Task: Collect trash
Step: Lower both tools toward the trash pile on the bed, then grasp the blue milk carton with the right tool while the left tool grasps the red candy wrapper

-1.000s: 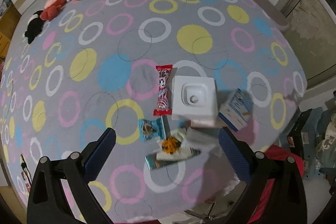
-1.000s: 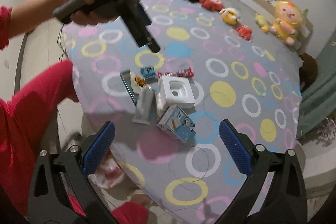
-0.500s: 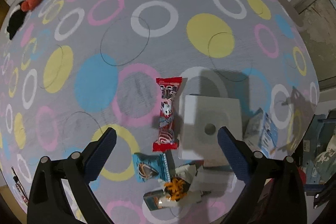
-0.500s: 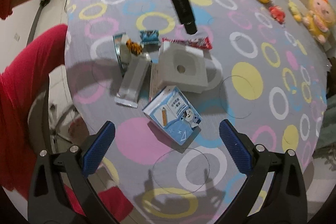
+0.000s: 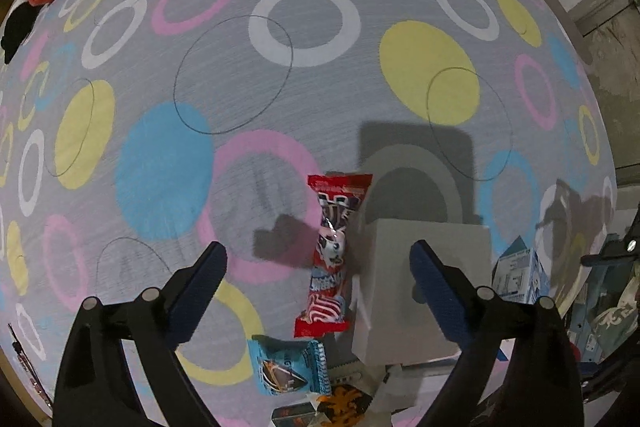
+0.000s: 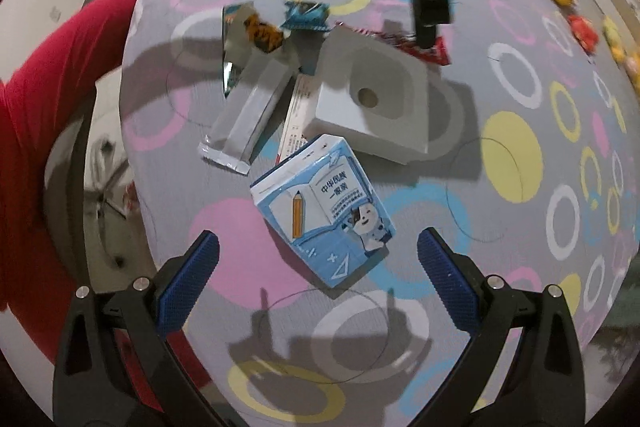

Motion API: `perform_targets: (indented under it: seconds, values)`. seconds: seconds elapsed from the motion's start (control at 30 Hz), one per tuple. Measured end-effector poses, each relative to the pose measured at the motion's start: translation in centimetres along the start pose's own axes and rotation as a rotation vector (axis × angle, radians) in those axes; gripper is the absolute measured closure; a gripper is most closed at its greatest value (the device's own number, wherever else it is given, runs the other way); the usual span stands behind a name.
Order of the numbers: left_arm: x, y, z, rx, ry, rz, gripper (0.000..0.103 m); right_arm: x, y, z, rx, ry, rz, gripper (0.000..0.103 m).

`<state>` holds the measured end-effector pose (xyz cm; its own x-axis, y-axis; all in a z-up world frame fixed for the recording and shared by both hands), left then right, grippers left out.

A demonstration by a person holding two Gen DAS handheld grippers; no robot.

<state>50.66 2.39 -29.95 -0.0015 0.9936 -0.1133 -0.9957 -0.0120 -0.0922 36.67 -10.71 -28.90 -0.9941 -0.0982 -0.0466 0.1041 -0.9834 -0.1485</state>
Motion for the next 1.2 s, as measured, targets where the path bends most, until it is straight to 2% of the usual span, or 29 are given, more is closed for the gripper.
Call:
perform_targets:
  seconds: [0.2,0.23,0.3,0.37,0.47,0.6,0.67,0.77,0.8,0.97,1.2]
  values:
    - [-0.1,-0.1,-1.0,0.013,0.016,0.015,0.02,-0.2,-1.2,-2.0,0.057,0.006,0.109,0.006]
    - [-0.1,-0.1,-1.3,0.016,0.015,0.015,0.02,-0.4,-1.2,-2.2,0.058,0.005,0.115,0.006]
    - [0.0,-0.3,-1.7,0.024,0.02,0.017,0.029,-0.7,-1.5,-2.6,0.051,-0.003,0.119,0.006]
    - [0.0,-0.6,-2.3,0.044,0.038,0.019,0.033,-1.1,-1.5,-3.0,0.05,-0.019,0.121,0.006]
    - [0.1,-0.8,-2.7,0.048,0.053,0.035,0.034,-1.4,-1.4,-3.8,0.069,-0.025,0.138,0.006]
    - [0.4,-0.8,-2.7,0.059,0.097,0.058,0.042,-1.8,-1.3,-4.4,0.068,-0.036,0.135,0.006]
    - [0.2,-0.6,-2.8,0.069,0.123,0.069,0.046,-1.9,-1.1,-4.4,0.059,-0.041,0.126,0.01]
    - [0.2,0.0,-2.9,0.079,0.156,0.095,0.047,-1.9,-0.8,-4.7,0.057,-0.049,0.116,0.024]
    - [0.2,0.1,-2.9,0.076,0.171,0.103,0.054,-1.9,-0.7,-4.8,0.056,-0.053,0.111,0.028]
    - [0.0,0.1,-3.0,0.099,0.242,0.143,0.065,-2.4,-0.1,-4.3,0.015,-0.04,0.046,0.032]
    - [0.8,-0.1,-3.2,0.122,0.295,0.169,0.067,-2.7,0.3,-4.0,-0.011,-0.023,-0.01,0.032]
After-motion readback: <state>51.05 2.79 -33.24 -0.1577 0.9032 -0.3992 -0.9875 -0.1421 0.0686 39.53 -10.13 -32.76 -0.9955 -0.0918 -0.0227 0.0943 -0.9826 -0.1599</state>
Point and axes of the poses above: each gripper's, at about its wrist camera, not at the fingertips, and z roughly against the way its jaws point, x to its left, y to its underside, the point moved 3 cm from there along -z, roughly the way its jaws point, and after that the axes turned 15 degrees about z, right-handed, at the moved point
